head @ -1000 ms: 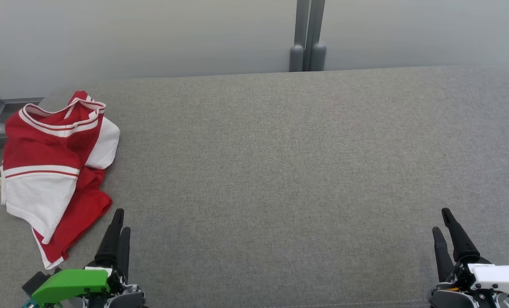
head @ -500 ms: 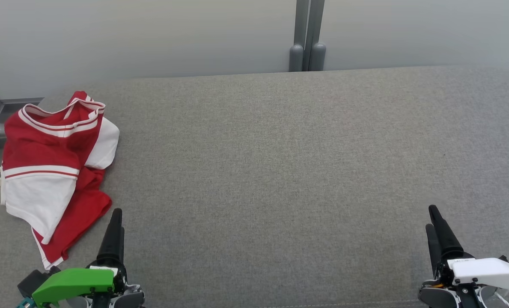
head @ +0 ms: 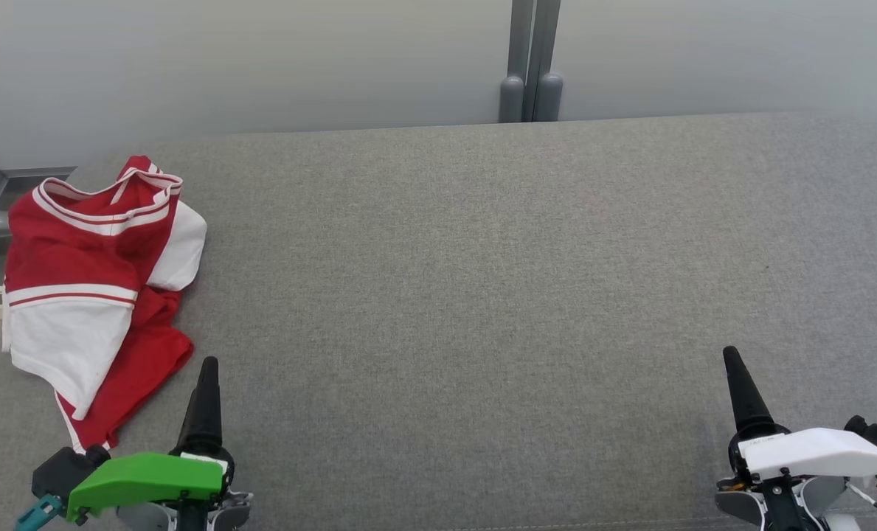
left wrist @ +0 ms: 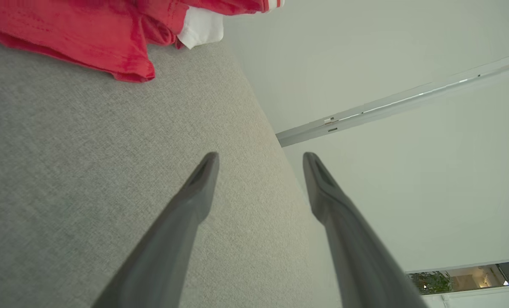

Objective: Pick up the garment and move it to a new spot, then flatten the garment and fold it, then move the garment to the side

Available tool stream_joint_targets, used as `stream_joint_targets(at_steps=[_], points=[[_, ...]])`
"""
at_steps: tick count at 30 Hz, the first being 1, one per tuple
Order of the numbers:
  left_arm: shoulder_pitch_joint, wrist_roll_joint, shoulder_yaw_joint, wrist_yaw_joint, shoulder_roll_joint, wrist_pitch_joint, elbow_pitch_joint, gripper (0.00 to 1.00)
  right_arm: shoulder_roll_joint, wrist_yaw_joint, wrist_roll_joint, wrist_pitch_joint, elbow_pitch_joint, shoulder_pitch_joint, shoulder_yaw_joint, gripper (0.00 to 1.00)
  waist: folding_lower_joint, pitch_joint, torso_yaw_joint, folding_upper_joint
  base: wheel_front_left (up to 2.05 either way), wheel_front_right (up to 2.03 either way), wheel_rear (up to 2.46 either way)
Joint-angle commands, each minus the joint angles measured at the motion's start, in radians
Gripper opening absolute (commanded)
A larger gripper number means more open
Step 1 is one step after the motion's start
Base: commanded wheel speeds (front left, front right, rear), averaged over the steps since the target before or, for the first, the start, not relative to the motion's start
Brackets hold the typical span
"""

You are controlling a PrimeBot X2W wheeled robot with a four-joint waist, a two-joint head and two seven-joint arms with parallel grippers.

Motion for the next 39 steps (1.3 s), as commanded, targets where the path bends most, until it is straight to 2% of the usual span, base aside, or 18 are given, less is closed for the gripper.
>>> stream_joint_targets(at_steps=[1,19,30,39], points=[[-0.029,0.063,-0.006,0.007,0.005,-0.014,-0.015,1.00,-0.008,0.000,-0.060,-0.013,-0.001,-0.033,0.005,1.00,0.0000,-0.001,0.001,0.0000,0.00,0.00,0.00],[-0.023,0.396,-0.043,0.022,0.007,-0.076,-0.020,1.00,-0.011,0.000,-0.418,-0.049,0.021,-0.052,0.020,1.00,0.0000,-0.007,0.006,0.0000,0.00,0.00,0.00],[-0.027,0.568,-0.055,0.032,0.013,-0.109,-0.005,1.00,-0.012,0.000,-0.623,-0.030,0.013,-0.059,0.039,1.00,0.0000,-0.009,0.009,0.0000,0.00,0.00,0.00],[-0.047,0.686,-0.075,0.037,0.023,-0.134,0.026,1.00,-0.013,0.000,-0.734,-0.031,0.004,-0.063,0.031,1.00,0.0000,-0.008,0.013,0.0000,0.00,0.00,0.00]])
